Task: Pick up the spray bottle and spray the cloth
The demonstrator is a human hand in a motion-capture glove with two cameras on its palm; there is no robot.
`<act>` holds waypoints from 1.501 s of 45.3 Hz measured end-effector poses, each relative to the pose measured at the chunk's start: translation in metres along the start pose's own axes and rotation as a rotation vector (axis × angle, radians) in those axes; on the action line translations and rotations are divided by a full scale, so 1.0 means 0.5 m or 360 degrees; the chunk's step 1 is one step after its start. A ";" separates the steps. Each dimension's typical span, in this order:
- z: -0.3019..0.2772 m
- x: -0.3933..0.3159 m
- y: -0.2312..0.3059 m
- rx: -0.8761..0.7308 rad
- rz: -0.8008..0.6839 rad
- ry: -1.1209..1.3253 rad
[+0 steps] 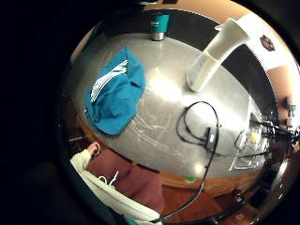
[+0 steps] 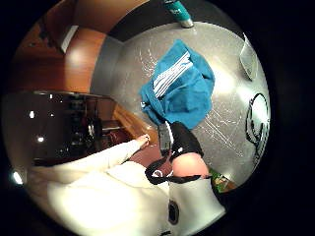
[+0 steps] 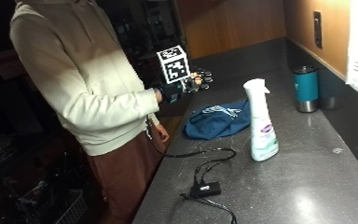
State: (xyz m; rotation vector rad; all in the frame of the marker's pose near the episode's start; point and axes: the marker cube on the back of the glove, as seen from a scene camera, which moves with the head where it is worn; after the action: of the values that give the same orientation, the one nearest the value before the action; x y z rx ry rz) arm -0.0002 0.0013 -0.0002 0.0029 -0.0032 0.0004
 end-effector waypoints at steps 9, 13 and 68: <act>-0.009 0.016 0.016 0.0082 0.0023 -0.0024; -0.019 0.031 0.024 0.0149 0.0034 -0.0062; -0.033 0.345 -0.007 0.0830 0.0676 -0.1048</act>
State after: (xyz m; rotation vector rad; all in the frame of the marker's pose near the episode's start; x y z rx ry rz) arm 0.1722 -0.0021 -0.0159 0.5237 -0.6620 0.4253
